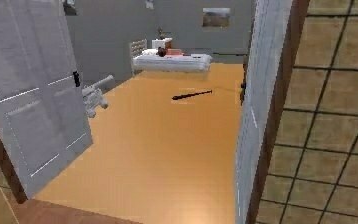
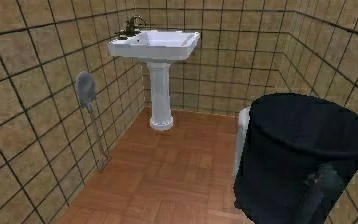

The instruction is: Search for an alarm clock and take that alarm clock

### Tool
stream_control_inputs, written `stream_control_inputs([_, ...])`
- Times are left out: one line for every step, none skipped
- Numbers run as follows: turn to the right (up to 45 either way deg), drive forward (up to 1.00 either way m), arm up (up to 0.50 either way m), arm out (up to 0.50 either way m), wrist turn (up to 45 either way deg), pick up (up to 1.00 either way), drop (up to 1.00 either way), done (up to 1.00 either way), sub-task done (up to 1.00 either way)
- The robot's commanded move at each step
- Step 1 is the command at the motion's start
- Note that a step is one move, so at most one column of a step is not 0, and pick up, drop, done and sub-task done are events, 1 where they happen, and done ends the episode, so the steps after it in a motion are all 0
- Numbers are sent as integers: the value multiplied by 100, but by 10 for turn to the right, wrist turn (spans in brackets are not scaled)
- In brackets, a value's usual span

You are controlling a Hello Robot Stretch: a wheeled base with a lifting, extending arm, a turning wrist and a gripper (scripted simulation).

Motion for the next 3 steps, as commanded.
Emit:
stream_control_inputs([30,0,0,0,0,0,0,0,0])
stream_control_inputs([0,55,0,0,0,0,0,0,0])
stream_control_inputs([-60,0,0,0,0,0,0,0,0])
